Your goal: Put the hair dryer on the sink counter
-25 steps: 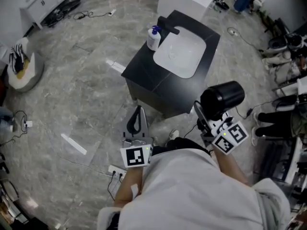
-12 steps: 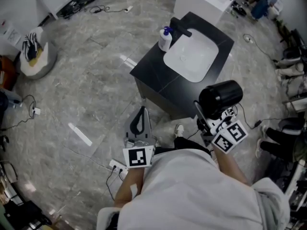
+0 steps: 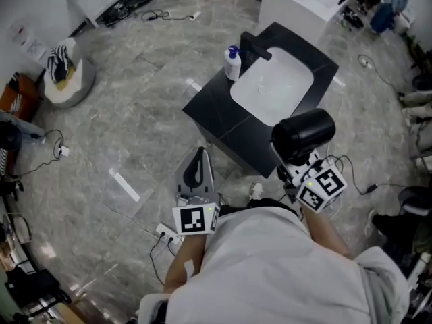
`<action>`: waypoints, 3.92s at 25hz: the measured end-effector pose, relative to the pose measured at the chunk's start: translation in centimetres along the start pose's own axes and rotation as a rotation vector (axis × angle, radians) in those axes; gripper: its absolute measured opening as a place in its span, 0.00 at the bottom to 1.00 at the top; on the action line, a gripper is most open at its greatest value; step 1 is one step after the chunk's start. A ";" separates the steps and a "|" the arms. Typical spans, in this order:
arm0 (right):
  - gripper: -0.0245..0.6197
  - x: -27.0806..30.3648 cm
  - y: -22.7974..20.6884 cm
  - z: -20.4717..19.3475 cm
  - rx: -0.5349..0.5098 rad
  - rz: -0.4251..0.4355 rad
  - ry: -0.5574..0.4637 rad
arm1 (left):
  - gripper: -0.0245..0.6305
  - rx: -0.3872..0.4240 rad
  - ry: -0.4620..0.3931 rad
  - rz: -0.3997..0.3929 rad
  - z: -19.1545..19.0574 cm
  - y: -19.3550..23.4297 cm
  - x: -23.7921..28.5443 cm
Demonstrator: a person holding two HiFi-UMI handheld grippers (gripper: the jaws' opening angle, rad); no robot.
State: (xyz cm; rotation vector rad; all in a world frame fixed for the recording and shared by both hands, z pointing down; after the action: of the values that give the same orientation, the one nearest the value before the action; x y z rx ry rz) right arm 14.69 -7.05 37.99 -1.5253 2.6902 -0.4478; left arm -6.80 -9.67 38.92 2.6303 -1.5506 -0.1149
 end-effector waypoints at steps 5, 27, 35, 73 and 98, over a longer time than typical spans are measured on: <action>0.28 0.4 -1.0 0.1 -0.016 0.047 0.010 | 0.04 0.024 0.016 0.048 -0.3 -0.4 0.2; 0.28 1.1 -2.5 -0.1 -0.034 0.096 0.038 | 0.04 0.051 0.035 0.124 -1.0 -0.7 -0.2; 0.28 1.8 -2.7 -1.5 -0.006 0.091 0.062 | 0.04 0.051 0.032 0.123 -0.7 -0.5 -0.2; 0.28 8.0 -6.9 -5.2 -0.002 0.082 0.181 | 0.04 0.052 0.048 0.148 -0.9 0.8 1.0; 0.28 13.1 -10.7 -12.9 0.053 0.066 0.352 | 0.04 0.066 0.047 0.177 -0.5 2.2 0.8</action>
State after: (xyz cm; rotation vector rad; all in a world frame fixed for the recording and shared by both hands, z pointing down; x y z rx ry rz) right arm 14.86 -20.17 54.72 -1.4583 2.9418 -0.8510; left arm -8.28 -11.45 39.68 2.5088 -1.7907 0.0098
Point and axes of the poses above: the fingertips, and each gripper's own axes: x forward along the fingers, y to its left, z out of its top, the point moved 4 cm from there along -x, backward along the fingers, and after that the axes turned 3 degrees about z, right-handed, at the moved point
